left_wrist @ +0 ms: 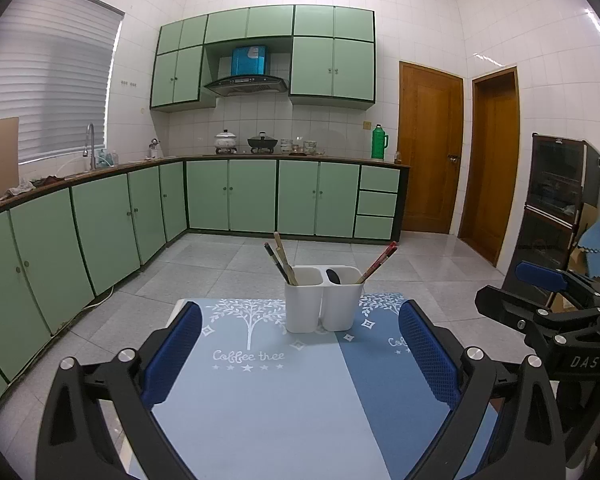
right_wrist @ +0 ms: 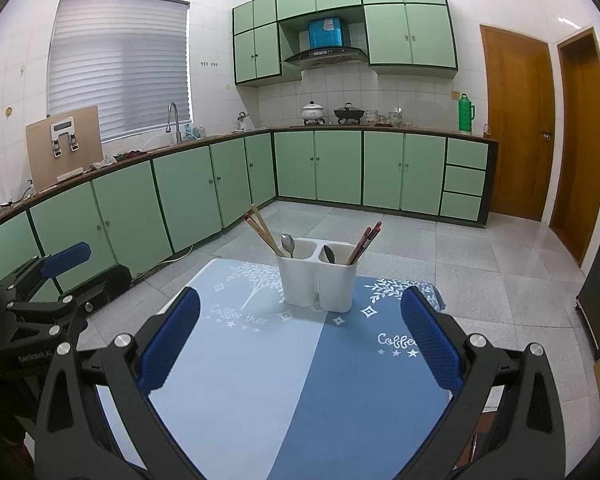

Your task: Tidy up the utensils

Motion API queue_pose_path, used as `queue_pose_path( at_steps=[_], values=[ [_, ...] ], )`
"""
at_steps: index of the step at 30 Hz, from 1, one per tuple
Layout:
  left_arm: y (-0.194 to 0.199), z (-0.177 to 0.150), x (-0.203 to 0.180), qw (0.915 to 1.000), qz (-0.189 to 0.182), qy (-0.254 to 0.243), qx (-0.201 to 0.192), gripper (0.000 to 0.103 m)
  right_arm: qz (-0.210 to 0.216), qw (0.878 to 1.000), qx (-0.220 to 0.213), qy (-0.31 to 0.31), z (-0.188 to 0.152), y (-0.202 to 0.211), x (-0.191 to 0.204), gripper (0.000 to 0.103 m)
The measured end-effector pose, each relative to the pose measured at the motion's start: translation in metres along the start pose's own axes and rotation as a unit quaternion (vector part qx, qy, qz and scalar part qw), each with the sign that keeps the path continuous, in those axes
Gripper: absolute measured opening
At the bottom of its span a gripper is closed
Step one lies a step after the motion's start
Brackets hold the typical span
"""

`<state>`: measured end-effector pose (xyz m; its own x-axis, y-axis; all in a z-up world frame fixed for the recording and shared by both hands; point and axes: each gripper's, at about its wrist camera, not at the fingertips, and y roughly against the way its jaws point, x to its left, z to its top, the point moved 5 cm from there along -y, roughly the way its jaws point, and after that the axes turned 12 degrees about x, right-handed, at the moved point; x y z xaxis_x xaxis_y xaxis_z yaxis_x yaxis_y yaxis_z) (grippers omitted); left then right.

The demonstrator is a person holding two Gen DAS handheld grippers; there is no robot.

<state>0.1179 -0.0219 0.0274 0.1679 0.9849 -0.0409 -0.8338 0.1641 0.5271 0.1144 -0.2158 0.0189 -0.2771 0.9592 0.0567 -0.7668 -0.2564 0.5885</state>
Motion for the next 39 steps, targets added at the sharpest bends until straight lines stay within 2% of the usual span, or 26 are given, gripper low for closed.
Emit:
queue_pose_path(
  at_steps=[39],
  values=[
    [0.0008, -0.0006, 0.0013, 1.0, 0.007, -0.002, 0.002, 0.097, 0.0, 1.0, 0.003, 0.001, -0.001, -0.0015, 0.0002, 0.097]
  ],
)
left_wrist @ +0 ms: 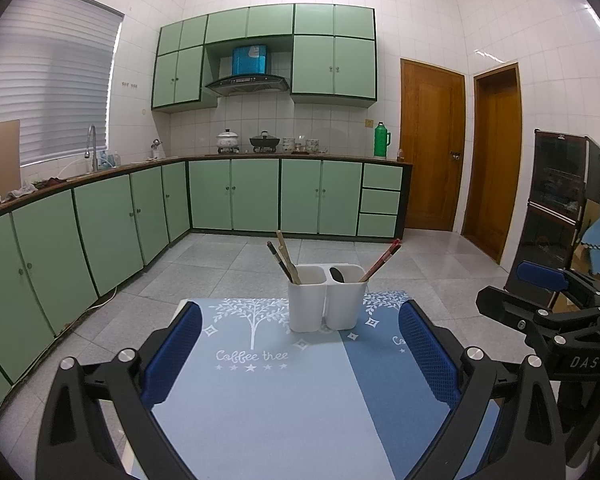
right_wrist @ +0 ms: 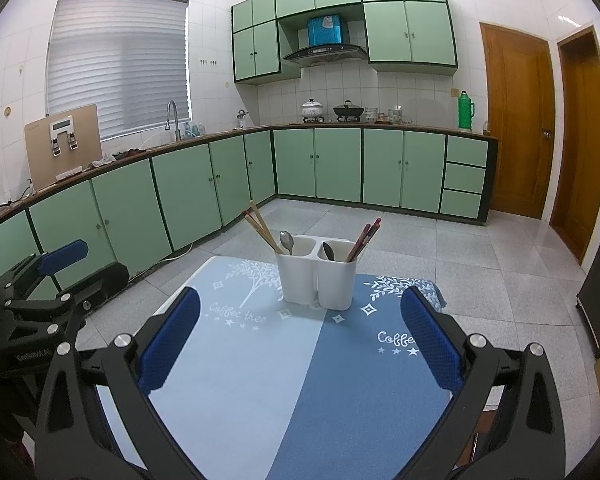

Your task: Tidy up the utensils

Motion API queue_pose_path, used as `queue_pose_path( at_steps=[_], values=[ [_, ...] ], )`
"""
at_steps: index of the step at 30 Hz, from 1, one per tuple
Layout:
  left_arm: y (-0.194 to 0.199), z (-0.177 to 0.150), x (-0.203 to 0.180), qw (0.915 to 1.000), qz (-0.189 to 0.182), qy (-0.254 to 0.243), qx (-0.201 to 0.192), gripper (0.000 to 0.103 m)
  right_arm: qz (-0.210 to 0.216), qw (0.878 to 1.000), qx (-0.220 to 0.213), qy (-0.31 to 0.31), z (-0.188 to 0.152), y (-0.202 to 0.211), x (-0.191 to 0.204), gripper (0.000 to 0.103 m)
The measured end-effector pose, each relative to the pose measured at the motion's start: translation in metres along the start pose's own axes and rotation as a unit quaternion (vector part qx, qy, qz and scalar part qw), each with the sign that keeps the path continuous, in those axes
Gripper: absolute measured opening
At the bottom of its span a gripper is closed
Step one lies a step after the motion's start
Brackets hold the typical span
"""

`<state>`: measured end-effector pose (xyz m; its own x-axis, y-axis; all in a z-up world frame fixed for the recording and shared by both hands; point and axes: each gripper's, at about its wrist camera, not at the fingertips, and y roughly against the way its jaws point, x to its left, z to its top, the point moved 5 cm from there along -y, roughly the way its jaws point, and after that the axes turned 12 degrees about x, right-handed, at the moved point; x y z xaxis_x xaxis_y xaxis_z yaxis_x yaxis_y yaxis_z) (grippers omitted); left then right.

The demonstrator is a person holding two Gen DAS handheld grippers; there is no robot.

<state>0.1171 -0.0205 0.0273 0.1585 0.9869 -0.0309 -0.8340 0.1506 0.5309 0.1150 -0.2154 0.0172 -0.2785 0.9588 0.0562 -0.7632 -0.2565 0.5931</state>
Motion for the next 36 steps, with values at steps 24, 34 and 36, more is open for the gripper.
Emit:
queue_pose_path(
  at_steps=[24, 34, 36],
  values=[
    [0.0013, -0.0014, 0.0028, 1.0, 0.002, 0.0, 0.001, 0.097, 0.0, 1.0, 0.0, -0.001, 0.0018, 0.0008, 0.0, 0.097],
    [0.0017, -0.0018, 0.005, 1.0, 0.003, 0.0, 0.002, 0.097, 0.0, 1.0, 0.001, -0.001, 0.0007, -0.0001, 0.0, 0.097],
    [0.0015, -0.0018, 0.0053, 1.0, 0.002, 0.0, 0.003, 0.097, -0.001, 1.0, 0.001, 0.0, 0.0008, 0.0005, -0.0001, 0.097]
  ],
)
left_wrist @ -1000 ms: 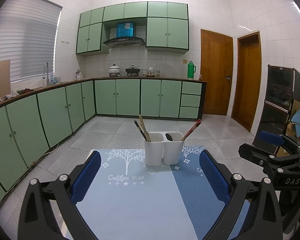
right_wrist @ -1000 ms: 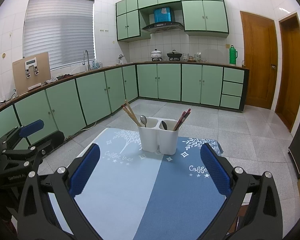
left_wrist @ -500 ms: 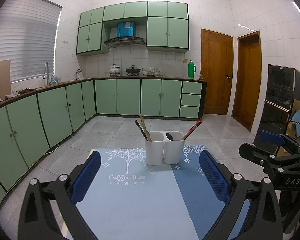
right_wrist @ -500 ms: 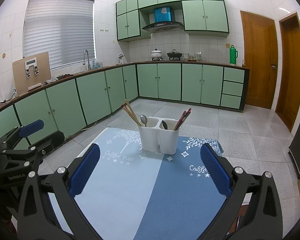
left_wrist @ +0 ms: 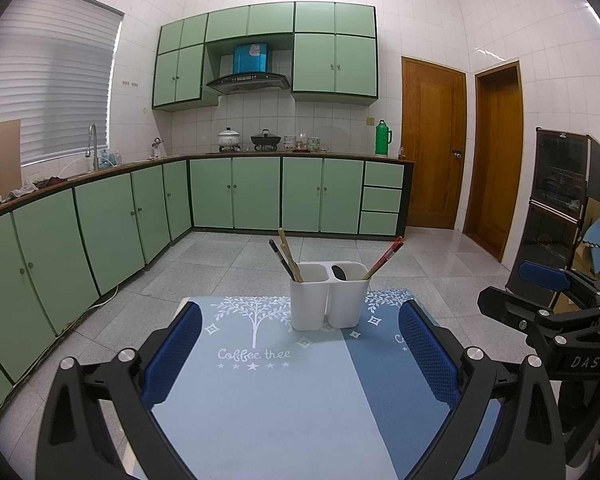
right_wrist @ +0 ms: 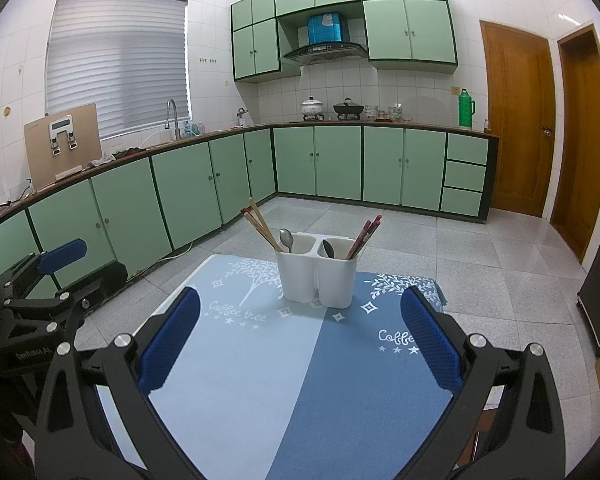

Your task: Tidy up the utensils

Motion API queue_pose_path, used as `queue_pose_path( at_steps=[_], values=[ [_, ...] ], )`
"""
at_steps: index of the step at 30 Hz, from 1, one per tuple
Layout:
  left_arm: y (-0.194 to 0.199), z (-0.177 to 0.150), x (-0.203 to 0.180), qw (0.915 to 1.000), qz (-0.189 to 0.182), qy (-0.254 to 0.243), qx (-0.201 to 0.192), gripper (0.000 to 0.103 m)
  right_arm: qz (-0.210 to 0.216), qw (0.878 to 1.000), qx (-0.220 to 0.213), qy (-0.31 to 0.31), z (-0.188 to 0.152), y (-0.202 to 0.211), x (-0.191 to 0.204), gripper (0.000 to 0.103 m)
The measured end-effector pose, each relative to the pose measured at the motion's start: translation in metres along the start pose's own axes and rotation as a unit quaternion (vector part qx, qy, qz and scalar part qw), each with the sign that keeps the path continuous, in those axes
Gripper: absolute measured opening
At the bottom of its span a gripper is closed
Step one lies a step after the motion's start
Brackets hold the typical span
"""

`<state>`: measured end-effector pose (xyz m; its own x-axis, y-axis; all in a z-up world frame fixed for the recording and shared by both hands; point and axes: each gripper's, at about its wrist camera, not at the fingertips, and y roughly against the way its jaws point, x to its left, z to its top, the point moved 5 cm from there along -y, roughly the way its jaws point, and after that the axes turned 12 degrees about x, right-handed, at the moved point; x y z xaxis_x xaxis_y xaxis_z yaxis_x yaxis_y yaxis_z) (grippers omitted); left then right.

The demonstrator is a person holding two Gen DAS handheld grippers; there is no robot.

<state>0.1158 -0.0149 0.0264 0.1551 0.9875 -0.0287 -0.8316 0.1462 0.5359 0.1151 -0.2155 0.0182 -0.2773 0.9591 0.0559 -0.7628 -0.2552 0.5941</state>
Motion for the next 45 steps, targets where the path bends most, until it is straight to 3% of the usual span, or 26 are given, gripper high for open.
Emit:
queue_pose_path(
  at_steps=[45],
  values=[
    [-0.009, 0.002, -0.004, 0.9999, 0.004, -0.001, 0.011, 0.097, -0.003, 1.0, 0.012, -0.009, -0.012, -0.019, -0.011, 0.097]
  ],
)
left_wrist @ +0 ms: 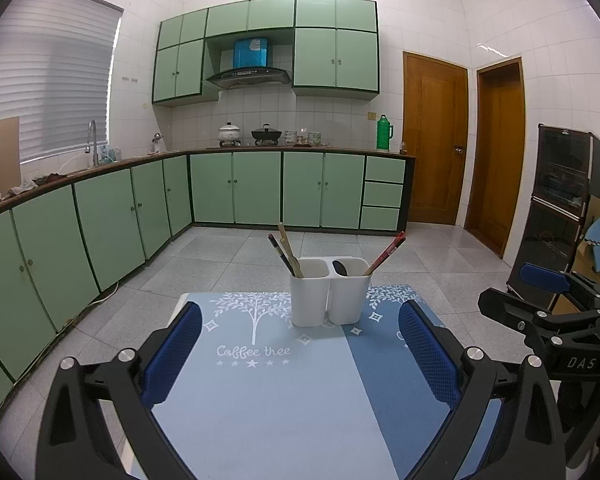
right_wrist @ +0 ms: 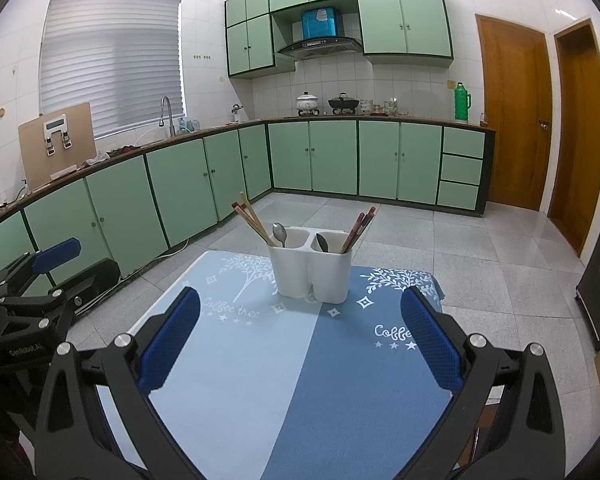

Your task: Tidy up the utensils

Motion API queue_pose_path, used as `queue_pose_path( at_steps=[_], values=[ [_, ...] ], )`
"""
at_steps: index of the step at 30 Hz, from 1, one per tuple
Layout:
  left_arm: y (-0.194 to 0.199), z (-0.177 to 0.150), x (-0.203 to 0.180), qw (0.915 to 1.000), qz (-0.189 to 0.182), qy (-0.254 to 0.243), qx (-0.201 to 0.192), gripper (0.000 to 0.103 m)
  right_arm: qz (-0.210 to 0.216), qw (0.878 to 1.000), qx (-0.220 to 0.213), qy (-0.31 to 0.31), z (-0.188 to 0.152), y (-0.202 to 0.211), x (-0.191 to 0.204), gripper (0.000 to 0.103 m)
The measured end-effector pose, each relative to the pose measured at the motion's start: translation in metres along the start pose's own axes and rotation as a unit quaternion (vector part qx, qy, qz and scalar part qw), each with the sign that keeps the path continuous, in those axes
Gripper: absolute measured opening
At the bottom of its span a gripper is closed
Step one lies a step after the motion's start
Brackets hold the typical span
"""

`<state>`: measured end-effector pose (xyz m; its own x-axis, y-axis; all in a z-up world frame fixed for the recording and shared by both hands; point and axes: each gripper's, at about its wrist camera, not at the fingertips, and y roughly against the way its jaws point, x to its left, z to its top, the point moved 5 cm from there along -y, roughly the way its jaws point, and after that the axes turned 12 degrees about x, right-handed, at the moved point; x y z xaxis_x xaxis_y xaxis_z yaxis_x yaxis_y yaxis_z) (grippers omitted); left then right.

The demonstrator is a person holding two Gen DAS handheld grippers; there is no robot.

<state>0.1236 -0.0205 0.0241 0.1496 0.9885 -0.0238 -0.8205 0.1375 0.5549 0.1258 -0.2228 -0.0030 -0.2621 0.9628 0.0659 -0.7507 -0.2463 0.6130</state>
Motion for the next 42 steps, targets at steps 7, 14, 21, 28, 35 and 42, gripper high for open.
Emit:
queue_pose_path(
  at_steps=[7, 14, 21, 28, 35, 42],
  values=[
    [0.0, 0.0, 0.0, 1.0, 0.001, 0.0, 0.0, 0.097, -0.001, 1.0, -0.002, -0.001, 0.001, 0.002, 0.0, 0.097],
    [0.001, 0.0, 0.0, 1.0, 0.001, 0.001, -0.002, 0.097, -0.003, 1.0, -0.004, -0.002, 0.003, 0.006, 0.001, 0.097],
    [0.005, 0.0, -0.002, 1.0, 0.002, 0.002, -0.004, 0.097, -0.004, 1.0, -0.006, -0.002, 0.003, 0.007, 0.001, 0.097],
    [0.005, 0.0, -0.002, 1.0, 0.003, 0.002, -0.004, 0.097, -0.004, 1.0, -0.007, -0.003, 0.004, 0.009, 0.002, 0.097],
    [0.005, 0.0, -0.002, 1.0, 0.003, 0.002, -0.003, 0.097, -0.004, 1.0, -0.006, -0.003, 0.005, 0.01, 0.001, 0.097],
    [0.006, -0.001, -0.002, 1.0, 0.002, 0.004, -0.001, 0.097, -0.005, 1.0, -0.004, -0.004, 0.005, 0.009, 0.001, 0.097]
  ],
)
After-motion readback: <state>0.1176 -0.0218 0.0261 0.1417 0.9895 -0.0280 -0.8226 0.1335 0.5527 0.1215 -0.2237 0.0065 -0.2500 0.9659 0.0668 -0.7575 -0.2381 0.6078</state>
